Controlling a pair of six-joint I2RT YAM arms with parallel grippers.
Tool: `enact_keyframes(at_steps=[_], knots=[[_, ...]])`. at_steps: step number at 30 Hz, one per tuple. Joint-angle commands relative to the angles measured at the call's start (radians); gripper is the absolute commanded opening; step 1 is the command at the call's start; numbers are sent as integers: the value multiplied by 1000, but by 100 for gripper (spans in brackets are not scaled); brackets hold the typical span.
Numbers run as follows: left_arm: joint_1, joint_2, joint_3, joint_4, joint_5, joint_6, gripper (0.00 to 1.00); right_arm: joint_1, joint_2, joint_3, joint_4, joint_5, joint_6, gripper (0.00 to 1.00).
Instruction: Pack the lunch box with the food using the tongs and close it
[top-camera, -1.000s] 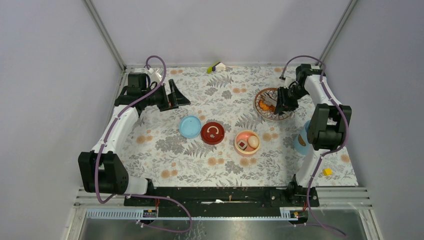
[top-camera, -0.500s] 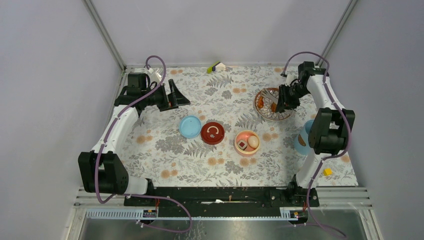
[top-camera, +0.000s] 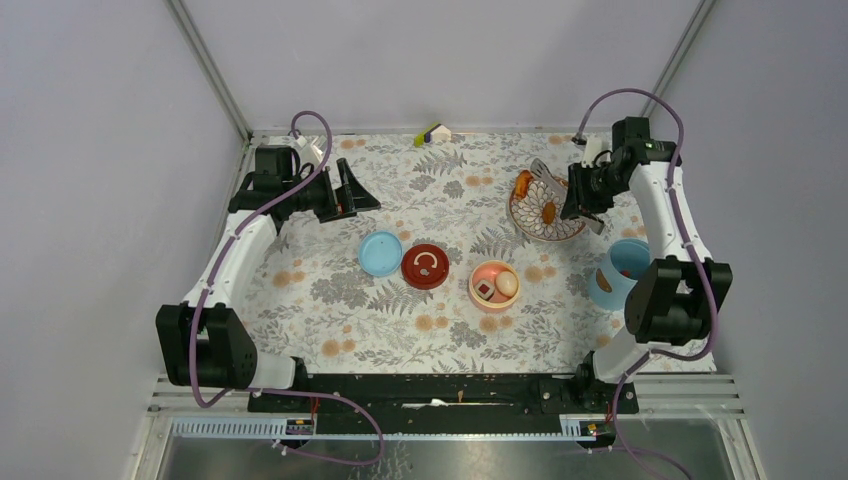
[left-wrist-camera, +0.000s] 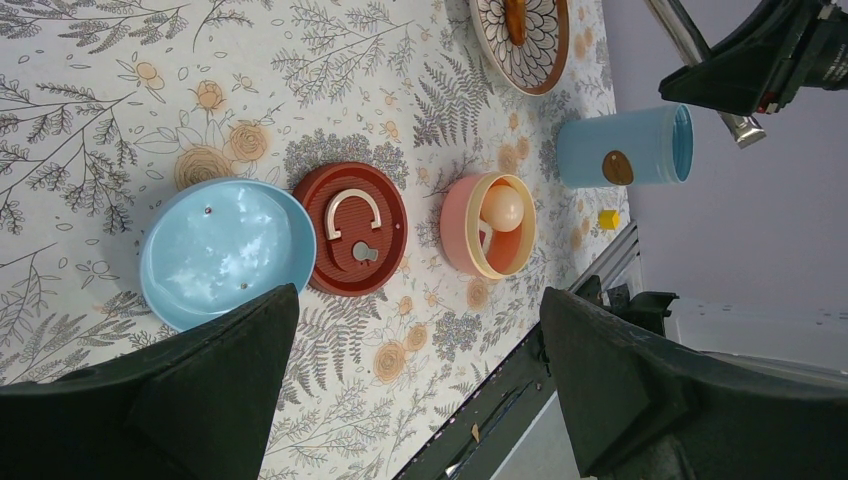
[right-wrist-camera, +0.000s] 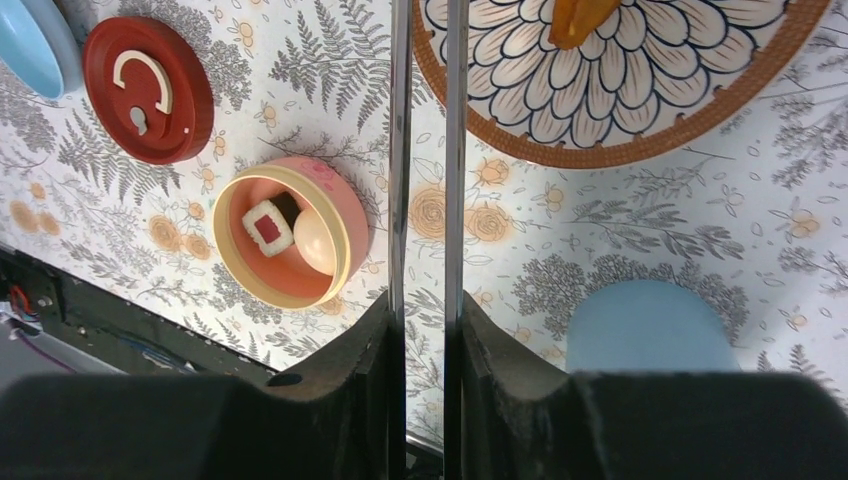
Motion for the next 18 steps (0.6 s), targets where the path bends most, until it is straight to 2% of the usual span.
enact_keyframes(at_steps=[1,18], knots=[[7,-46,2,40,-3,12,99,7,-99,-11,13,41,-35,0],[7,-47,-2,48,28,-4,99,7,-535,-171,-34,199,-94,0]])
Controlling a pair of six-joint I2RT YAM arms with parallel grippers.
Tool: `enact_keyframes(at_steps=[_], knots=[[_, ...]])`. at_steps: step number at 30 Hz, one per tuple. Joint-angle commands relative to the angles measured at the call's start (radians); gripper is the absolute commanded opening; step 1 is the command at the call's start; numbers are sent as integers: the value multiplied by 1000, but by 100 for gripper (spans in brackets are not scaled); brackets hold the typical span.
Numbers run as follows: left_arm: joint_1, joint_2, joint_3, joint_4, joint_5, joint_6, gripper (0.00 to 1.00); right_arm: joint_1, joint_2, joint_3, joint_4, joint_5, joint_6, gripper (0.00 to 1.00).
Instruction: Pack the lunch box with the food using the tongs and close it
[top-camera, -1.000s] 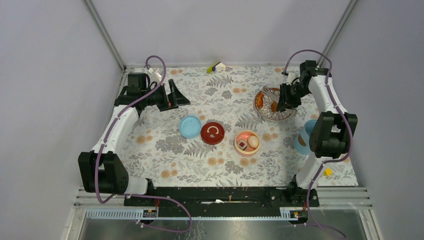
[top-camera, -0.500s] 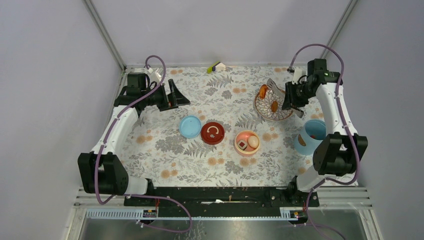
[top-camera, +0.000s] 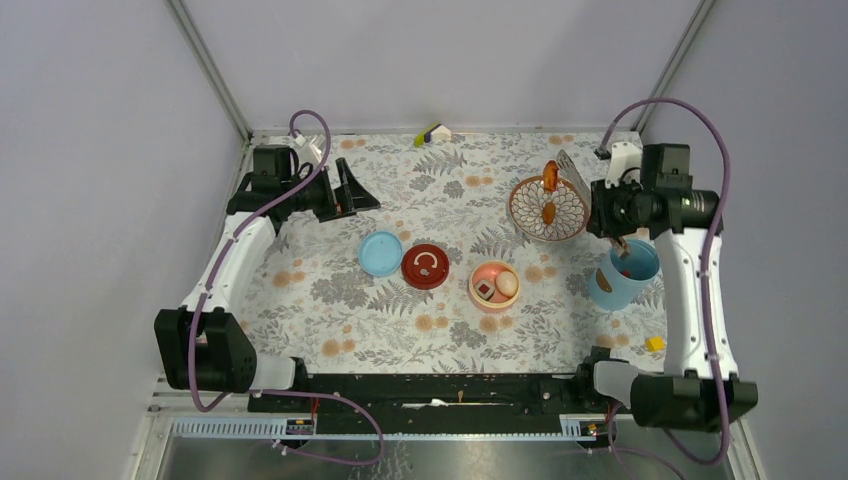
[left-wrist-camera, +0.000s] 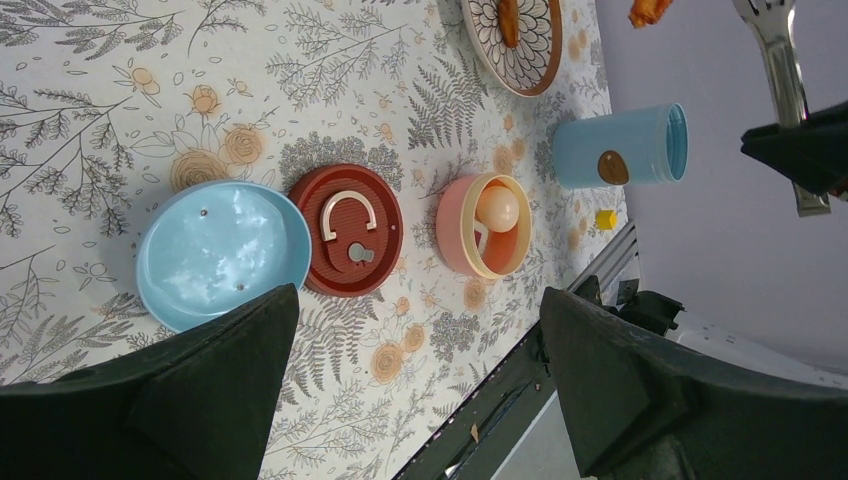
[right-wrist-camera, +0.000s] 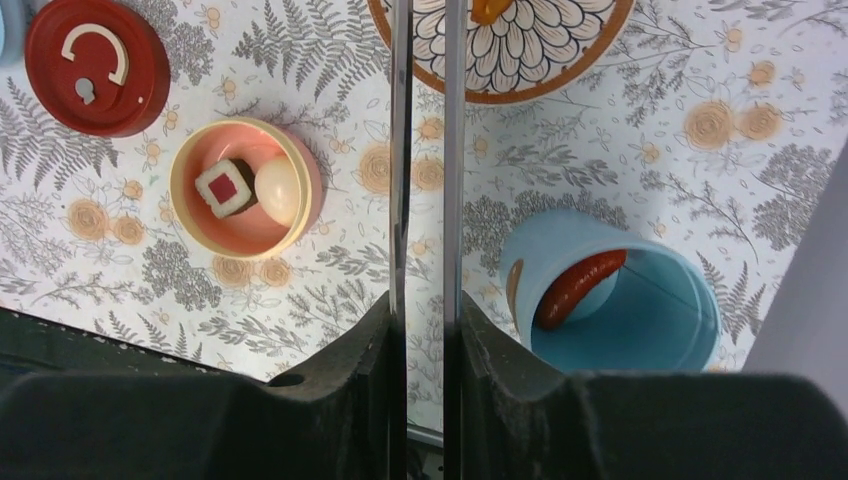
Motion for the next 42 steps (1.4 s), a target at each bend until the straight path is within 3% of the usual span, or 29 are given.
enact_keyframes(at_steps=[1,11,25,31,42], knots=[[7,-30,-7,51,28,-7,99,6,-150,-63,-10,58,-38,0],[7,-71,-37,74,33,-18,99,-39,-440,-172,-65,130,-56,0],[7,-72,-41,84,66,-30,99,-250,-743,-279,-148,202,-6,0],[7,-69,-39,85,75,-30,99,-280,-796,-307,-157,301,-8,0],[7,-63,-37,85,80,-26,99,-301,-837,-426,-165,320,-3,0]])
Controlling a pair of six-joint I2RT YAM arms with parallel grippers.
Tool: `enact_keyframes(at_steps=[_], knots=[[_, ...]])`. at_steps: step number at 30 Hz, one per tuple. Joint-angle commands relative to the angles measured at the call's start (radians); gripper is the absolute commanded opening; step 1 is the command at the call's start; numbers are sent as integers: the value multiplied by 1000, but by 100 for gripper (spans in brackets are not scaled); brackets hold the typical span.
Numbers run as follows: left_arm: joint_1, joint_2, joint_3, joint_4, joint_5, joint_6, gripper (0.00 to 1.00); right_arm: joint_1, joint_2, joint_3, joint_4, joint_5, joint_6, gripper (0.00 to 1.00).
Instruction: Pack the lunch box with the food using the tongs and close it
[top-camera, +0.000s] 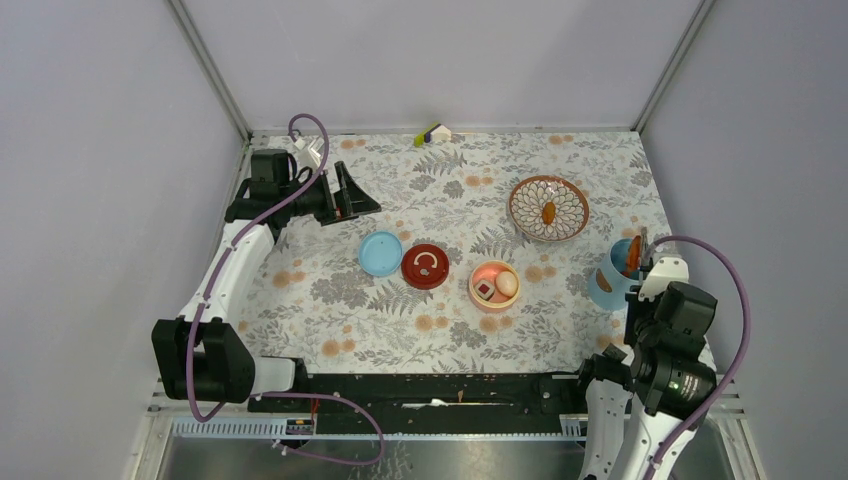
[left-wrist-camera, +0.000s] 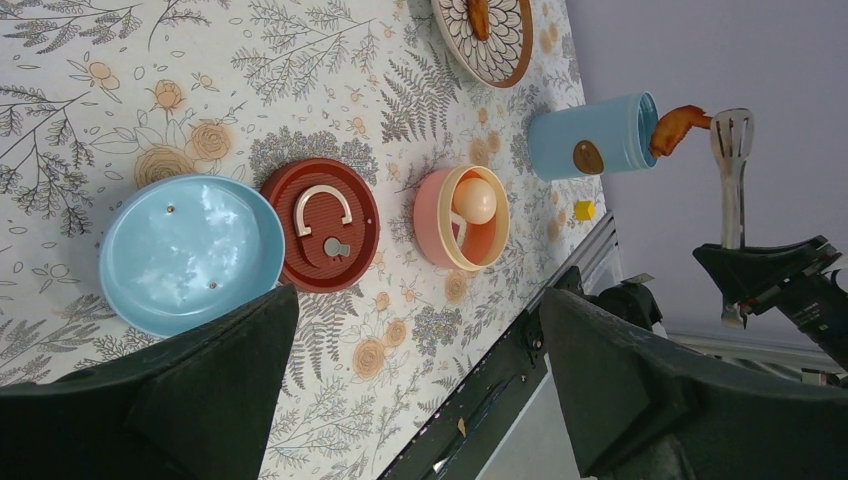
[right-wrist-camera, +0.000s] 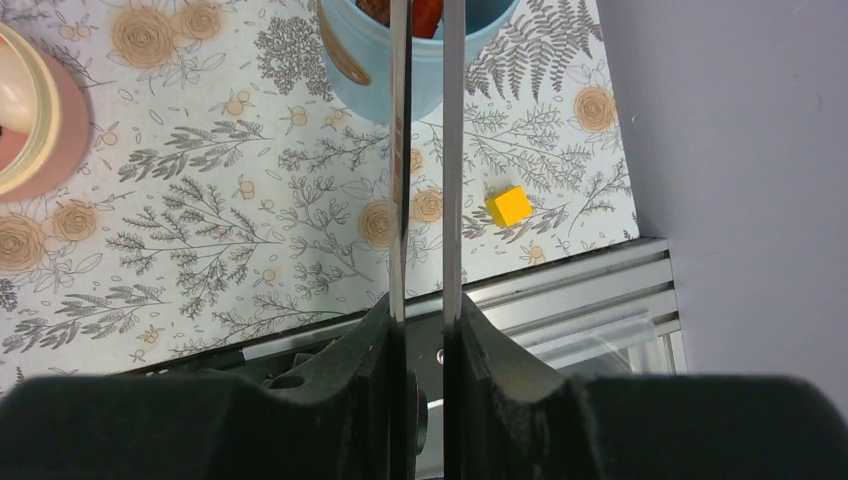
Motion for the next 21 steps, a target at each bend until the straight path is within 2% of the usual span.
enact_keyframes(at_steps=[1,7,12,16,21], knots=[[7,-12,12,48,32,1,99,-5,-12,-30,29,27,11,0],[7,6,16,47,33,0,99,-5,-5,-83,29,15,3,4],[7,8,15,46,30,0,99,-5,-4,-96,27,15,3,16],[7,14,15,47,29,0,99,-5,-3,-100,26,14,4,22],[7,17,15,47,29,1,99,-5,2,-95,25,13,4,36]])
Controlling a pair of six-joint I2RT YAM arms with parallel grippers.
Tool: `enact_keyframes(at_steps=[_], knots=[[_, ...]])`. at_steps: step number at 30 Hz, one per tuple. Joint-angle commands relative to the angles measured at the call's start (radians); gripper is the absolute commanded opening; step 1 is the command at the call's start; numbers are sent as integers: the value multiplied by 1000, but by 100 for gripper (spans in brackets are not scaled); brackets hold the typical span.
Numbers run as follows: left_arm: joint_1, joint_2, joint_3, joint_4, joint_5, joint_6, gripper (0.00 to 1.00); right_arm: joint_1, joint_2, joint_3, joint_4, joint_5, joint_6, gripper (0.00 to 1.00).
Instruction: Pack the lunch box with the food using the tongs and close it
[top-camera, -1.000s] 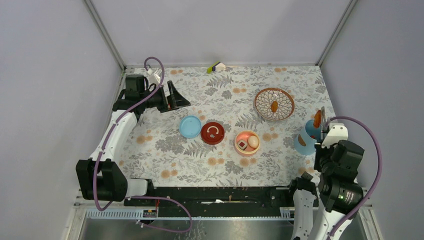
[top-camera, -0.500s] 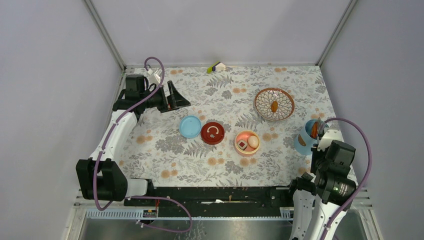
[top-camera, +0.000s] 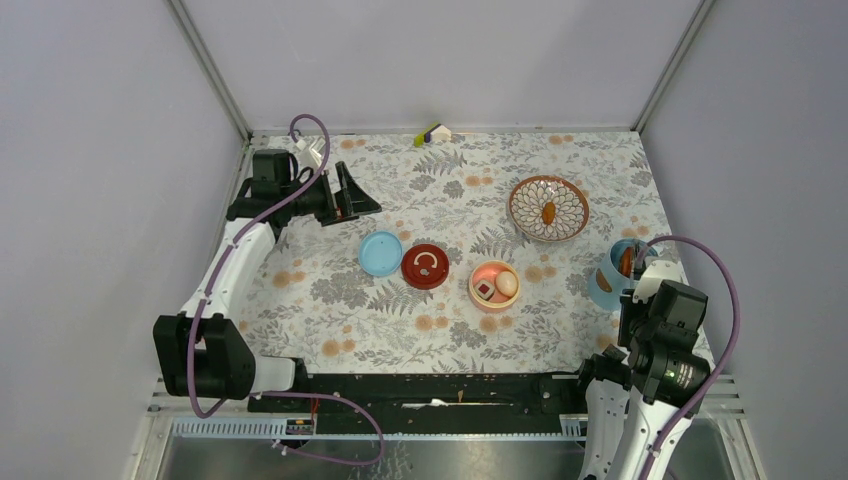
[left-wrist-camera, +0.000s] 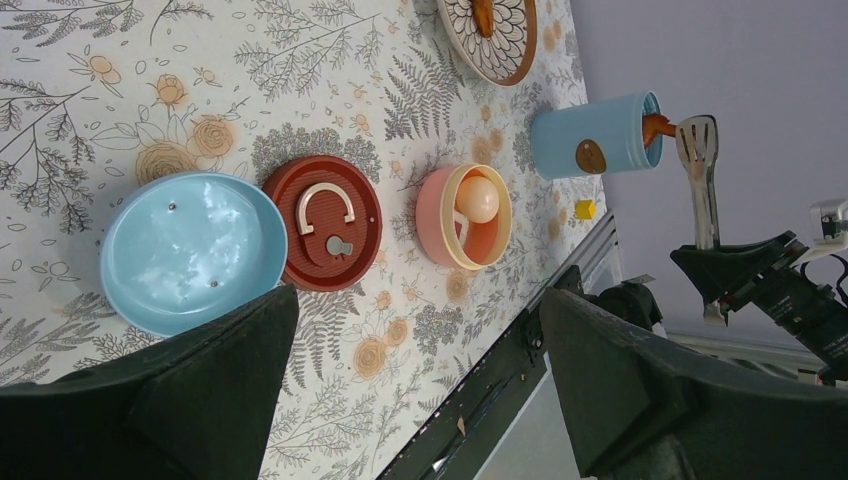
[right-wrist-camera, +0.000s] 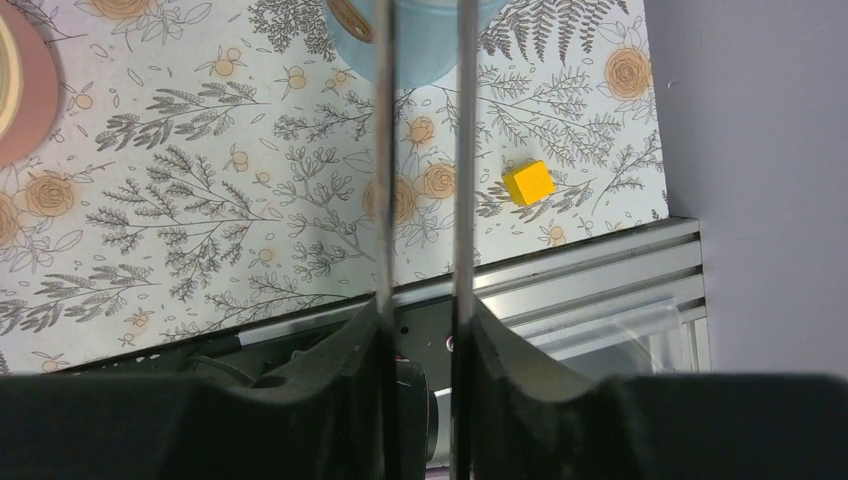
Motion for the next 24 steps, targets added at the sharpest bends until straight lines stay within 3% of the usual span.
enact_keyframes(at_steps=[1,11,24], knots=[[7,4,16,47,29,1,99,-5,8,6,27,10,5,40],[7,6,15,47,27,3,99,-5,61,58,52,-49,-5,44],[7,-1,18,46,8,11,99,-5,379,257,94,-270,-75,46]])
